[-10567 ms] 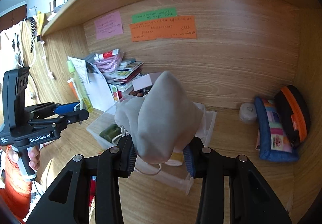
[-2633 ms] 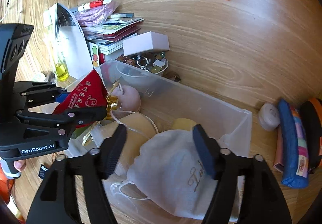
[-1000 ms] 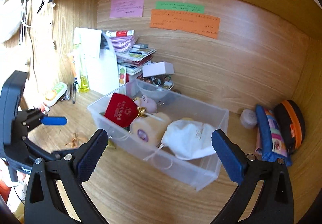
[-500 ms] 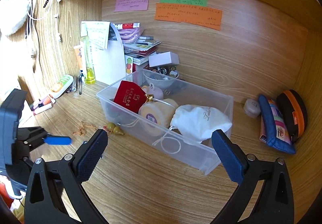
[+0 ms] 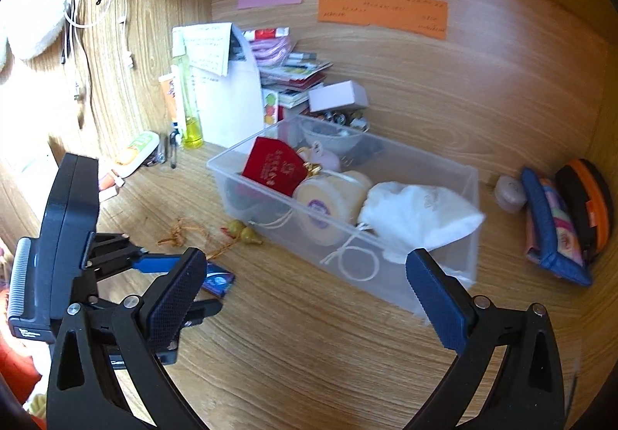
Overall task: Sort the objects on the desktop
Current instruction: 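Move the left tool to the blue Max blade box and grasp it, then lift the blade box with the left tool while the right tool grasps the gourd charm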
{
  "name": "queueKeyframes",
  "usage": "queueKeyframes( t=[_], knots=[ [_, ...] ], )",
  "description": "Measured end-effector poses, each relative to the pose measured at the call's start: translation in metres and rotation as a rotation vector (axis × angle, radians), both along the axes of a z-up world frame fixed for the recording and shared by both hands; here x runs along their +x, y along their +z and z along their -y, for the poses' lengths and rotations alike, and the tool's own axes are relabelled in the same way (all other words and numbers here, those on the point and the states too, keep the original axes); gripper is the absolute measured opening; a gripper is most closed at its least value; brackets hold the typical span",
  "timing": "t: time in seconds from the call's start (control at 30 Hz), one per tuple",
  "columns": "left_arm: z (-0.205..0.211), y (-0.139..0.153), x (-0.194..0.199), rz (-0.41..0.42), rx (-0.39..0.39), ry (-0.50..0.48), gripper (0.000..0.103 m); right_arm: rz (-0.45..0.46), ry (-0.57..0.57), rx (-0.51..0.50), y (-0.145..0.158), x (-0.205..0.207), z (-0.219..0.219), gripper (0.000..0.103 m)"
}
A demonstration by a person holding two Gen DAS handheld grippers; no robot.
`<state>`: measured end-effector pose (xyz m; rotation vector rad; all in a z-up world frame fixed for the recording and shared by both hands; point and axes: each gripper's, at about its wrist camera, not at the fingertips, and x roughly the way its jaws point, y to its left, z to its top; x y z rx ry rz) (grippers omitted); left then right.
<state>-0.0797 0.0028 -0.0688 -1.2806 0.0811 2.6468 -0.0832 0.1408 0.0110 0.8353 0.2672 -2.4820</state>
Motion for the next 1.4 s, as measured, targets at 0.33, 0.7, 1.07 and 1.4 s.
queueKeyframes(
  t=[0.33, 0.7, 1.07, 1.4],
  knots=[
    [0.026, 0.004, 0.010, 0.007, 0.063, -0.009, 0.010, 0.062, 0.013, 0.016, -0.018, -0.012, 0.027, 0.103],
    [-0.018, 0.004, -0.008, 0.017, -0.048, -0.091, 0.058, 0.061, -0.038, -0.018, -0.009, -0.012, 0.010, 0.103],
    [-0.031, 0.002, -0.044, 0.068, -0.055, -0.043, 0.067, 0.073, -0.070, -0.062, -0.011, -0.014, -0.024, 0.103],
    [-0.017, 0.004, -0.022, 0.027, -0.045, -0.040, 0.050, 0.125, -0.034, -0.064, -0.029, -0.015, -0.016, 0.103]
  ],
)
